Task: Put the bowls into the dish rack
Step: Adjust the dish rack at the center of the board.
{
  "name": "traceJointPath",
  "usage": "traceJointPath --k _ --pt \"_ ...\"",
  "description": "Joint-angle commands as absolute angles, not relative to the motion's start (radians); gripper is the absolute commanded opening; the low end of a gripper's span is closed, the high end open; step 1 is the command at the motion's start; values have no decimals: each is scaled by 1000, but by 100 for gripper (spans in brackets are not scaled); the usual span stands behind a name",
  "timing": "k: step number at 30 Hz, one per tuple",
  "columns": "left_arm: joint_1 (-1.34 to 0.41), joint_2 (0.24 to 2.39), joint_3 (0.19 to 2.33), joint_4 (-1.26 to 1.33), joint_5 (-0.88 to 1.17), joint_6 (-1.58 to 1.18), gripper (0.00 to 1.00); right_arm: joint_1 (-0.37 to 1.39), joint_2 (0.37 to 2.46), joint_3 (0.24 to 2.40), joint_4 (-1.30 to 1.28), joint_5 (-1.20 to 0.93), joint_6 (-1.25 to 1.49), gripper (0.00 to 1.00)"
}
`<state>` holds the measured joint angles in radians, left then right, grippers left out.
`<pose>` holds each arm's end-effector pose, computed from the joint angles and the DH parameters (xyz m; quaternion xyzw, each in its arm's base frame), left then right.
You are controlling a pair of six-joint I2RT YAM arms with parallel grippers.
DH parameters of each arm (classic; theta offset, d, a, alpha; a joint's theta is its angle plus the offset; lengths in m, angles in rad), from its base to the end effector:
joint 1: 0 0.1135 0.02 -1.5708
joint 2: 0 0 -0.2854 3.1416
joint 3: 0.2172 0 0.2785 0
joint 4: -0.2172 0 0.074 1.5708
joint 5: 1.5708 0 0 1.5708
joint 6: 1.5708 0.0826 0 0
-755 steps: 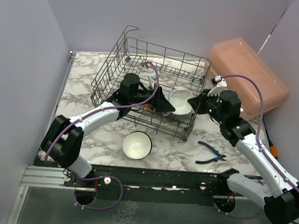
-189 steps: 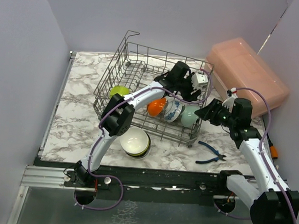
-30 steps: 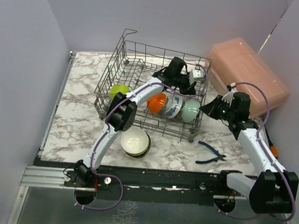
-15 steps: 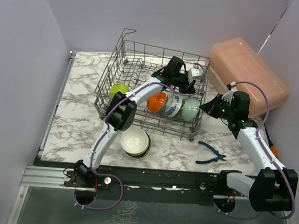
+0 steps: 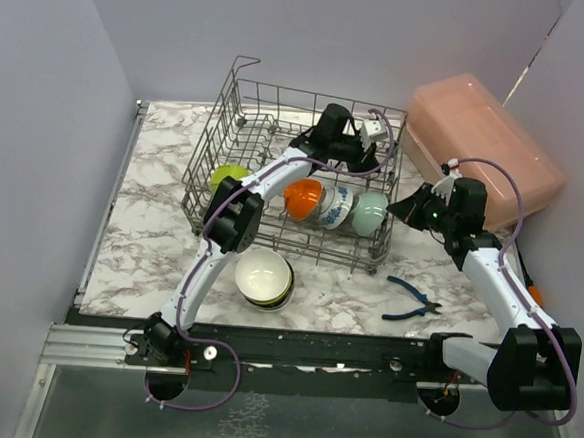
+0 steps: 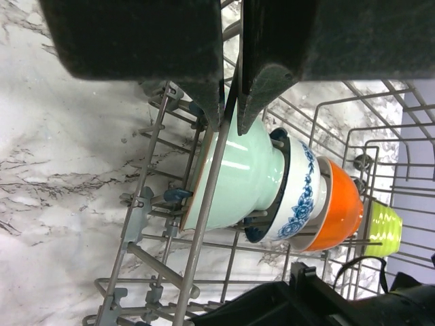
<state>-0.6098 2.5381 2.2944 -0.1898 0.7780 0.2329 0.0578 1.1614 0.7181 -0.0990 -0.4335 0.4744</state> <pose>0.5029 -0.4220 0.2123 0.5053 0.6280 -0.4073 0.4296 0.3029 0.0523 0.2360 0.0723 0.8538 0.3070 0.4142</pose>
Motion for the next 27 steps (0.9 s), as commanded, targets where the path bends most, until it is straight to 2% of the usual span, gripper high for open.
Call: traceJointPath --k 1,15,18,21,25,27 --pt "-495 2518 2330 -68 764 130 0 71 1190 683 -296 -440 419 0" --pt "-527 2425 2217 -59 767 204 2 71 1181 748 -265 -506 420 3" --pt "-533 2381 2181 -55 737 218 27 71 1187 764 -258 -517 421 7" --pt "-542 2325 2142 -51 683 246 46 71 1200 784 -248 -543 424 9" --pt "-553 2251 2084 -33 592 289 61 71 1199 796 -235 -557 431 14" --pt "-557 2212 2061 -26 551 306 67 71 1187 804 -237 -560 427 22"
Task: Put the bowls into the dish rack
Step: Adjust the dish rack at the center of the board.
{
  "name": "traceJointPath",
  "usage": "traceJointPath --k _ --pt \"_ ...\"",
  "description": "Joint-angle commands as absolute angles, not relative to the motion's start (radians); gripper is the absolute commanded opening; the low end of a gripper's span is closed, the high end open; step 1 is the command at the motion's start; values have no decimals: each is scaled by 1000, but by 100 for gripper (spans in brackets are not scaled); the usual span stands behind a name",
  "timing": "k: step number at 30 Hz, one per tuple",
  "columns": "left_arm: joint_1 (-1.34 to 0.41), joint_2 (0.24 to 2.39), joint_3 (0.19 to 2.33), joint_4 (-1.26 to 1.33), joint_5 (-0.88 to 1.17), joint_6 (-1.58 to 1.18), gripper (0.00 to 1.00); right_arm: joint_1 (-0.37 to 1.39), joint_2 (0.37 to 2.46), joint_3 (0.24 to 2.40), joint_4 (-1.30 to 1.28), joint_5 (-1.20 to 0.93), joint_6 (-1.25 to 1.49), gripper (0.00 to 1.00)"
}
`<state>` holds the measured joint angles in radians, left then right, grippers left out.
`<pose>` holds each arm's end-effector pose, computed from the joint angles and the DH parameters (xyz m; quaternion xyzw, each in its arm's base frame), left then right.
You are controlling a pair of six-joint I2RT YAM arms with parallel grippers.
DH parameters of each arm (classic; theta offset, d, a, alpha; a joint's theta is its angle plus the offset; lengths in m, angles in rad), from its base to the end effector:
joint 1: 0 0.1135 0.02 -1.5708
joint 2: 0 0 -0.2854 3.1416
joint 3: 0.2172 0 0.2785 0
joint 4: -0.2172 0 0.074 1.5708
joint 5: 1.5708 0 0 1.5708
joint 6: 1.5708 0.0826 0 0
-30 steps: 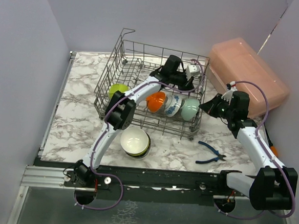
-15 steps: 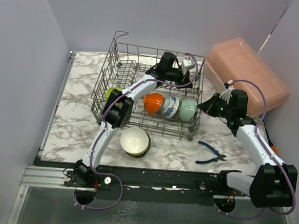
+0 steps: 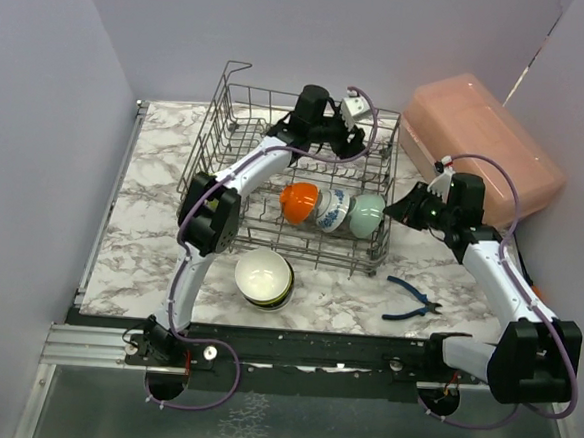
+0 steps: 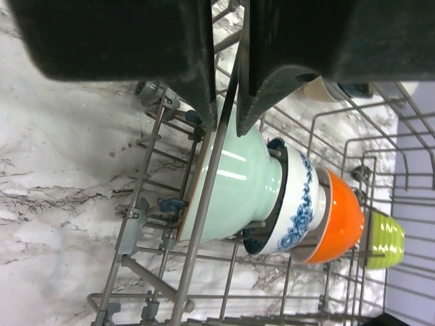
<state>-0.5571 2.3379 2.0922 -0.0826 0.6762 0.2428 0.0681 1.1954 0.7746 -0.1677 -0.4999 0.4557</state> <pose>0.5053 -0.3757 0.2664 0.4765 0.6314 -0.3523 0.5001 0.3065 0.0606 0.2414 0.0501 0.8609 0.3290 0.3849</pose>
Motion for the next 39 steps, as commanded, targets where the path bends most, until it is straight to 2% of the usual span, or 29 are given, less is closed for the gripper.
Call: traceJointPath --k 1,5,8,12,14,19,22,28,32,39 --pt "-558 2192 2045 -19 539 307 68 71 1174 805 -236 -559 423 28" --pt "-572 2069 1937 53 497 283 74 71 1096 821 -263 -523 404 55" --pt "-582 1930 1774 135 450 245 80 71 1031 845 -307 -479 389 71" --pt "-584 1662 1473 260 374 189 87 71 949 874 -364 -495 368 83" --pt "-584 1530 1317 293 324 162 96 72 923 879 -391 -527 358 87" --pt "-584 1203 1026 258 117 -3 99 74 886 859 -418 -623 348 90" --pt "-583 1025 938 88 -50 -157 99 74 878 842 -418 -675 344 90" --pt "-580 758 844 -302 -180 -447 99 74 877 809 -397 -730 335 91" --pt "-580 681 800 -532 -124 -609 99 74 890 804 -389 -759 332 92" --pt "-580 603 715 -737 -45 -767 99 75 901 790 -364 -778 345 93"
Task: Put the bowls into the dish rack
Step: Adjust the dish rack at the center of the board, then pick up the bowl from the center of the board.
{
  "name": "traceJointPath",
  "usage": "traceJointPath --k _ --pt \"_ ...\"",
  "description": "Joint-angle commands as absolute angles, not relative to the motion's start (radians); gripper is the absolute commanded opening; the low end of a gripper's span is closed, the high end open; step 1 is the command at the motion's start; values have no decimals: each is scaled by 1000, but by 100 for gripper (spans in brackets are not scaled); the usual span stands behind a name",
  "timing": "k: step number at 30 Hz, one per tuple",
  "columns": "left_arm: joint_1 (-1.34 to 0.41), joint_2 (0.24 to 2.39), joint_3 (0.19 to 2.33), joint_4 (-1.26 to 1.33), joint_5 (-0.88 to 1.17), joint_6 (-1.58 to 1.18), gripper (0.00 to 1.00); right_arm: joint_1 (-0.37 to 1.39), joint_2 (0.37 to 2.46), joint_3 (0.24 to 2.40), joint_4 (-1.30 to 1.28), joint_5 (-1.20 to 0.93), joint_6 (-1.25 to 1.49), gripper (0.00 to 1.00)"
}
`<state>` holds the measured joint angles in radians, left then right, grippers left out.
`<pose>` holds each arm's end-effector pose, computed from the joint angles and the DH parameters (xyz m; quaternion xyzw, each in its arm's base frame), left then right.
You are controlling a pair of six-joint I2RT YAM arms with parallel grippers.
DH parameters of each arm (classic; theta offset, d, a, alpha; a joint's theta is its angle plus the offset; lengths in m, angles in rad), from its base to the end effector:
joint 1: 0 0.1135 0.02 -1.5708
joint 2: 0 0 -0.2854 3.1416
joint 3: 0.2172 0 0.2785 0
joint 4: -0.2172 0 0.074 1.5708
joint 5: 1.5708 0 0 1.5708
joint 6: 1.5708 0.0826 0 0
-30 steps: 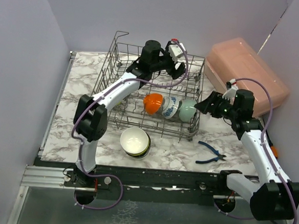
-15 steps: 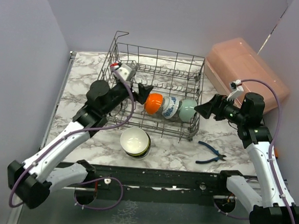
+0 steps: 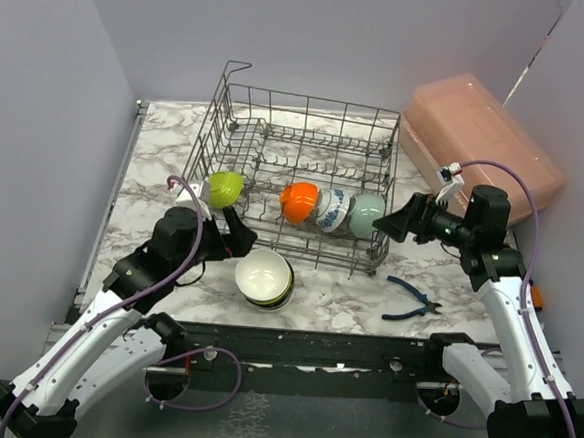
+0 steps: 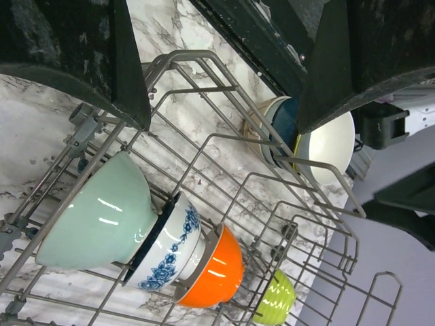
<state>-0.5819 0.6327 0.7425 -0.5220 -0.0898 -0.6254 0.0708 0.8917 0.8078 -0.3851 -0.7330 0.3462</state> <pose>0.1685 -0.1020 0.3091 -0.0427 0.8353 -0.2795 0.4716 0.2330 0.0719 0.3114 -0.0766 0.8137 0.3999 0.4149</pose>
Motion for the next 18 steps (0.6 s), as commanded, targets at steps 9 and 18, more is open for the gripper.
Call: traceJointPath --k 9,18 --pt "-580 727 747 -876 -15 -683 99 75 915 778 -344 -791 356 93" --pt "-581 860 738 -841 54 -639 81 74 925 778 -347 -789 356 93"
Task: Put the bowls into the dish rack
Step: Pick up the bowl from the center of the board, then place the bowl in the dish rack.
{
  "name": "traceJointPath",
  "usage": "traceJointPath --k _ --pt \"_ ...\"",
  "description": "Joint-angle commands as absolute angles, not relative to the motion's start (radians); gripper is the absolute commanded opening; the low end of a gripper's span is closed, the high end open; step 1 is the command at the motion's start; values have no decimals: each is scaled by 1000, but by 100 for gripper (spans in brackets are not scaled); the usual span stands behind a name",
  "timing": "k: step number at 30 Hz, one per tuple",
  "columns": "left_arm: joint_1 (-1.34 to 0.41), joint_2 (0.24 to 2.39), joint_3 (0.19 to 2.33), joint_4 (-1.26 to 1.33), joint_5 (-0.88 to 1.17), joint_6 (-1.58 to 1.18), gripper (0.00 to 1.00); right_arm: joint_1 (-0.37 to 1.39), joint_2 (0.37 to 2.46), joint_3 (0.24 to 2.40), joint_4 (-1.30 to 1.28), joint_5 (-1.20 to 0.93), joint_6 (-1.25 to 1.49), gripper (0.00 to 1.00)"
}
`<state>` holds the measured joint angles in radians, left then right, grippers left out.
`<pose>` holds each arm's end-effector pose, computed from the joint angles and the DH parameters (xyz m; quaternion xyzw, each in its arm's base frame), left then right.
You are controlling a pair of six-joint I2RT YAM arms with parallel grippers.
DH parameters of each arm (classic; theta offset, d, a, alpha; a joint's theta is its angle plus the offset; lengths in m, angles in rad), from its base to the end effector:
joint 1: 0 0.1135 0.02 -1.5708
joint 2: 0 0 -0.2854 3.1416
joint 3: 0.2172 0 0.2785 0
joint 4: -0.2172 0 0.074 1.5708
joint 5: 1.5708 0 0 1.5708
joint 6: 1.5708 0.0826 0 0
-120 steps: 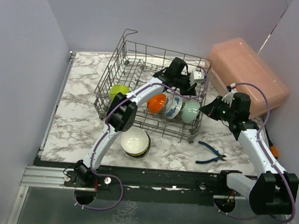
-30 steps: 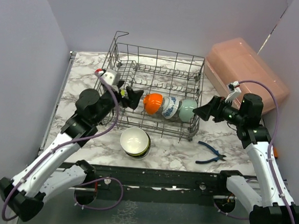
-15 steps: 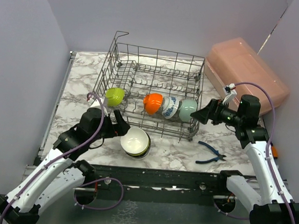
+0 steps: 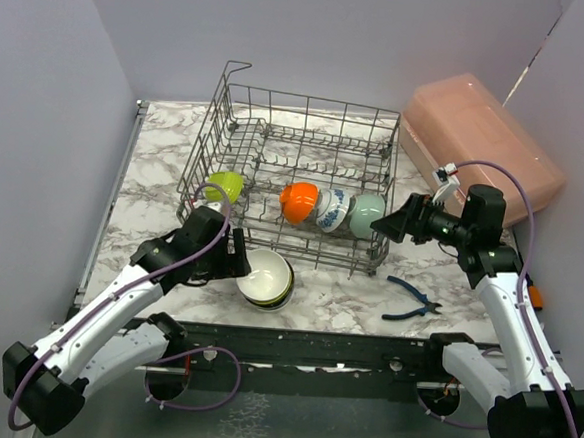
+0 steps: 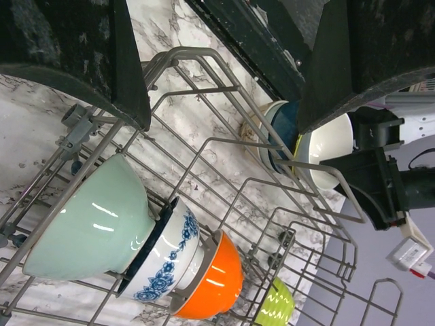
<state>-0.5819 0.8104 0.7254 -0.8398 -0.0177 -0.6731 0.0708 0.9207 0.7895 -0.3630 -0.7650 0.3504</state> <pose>0.1626 -0.1052 0.2320 -0.0460 0.9471 -0.1796 0.2619 0.2377 0.0742 0.3012 -0.0785 0.8154 0.4128 0.3981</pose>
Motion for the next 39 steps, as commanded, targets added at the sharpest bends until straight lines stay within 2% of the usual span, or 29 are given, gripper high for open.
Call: traceJointPath --k 1,7,11,13,15,30,39 --pt "-581 871 734 -832 78 -635 75 74 924 775 -348 -789 357 93" --pt "-581 880 755 -818 89 -616 39 74 925 775 -344 -793 363 93" --pt "-581 850 782 -817 95 -611 23 74 924 775 -343 -794 362 93" --pt "-581 838 794 -817 105 -601 9 75 927 774 -344 -798 361 93" --pt "-581 830 805 -817 114 -596 1 74 928 776 -343 -798 362 93" --pt "-581 794 943 -784 183 -481 0 74 941 777 -322 -845 374 96" --pt "-581 785 874 -408 352 -564 0 74 950 789 -280 -910 411 100"
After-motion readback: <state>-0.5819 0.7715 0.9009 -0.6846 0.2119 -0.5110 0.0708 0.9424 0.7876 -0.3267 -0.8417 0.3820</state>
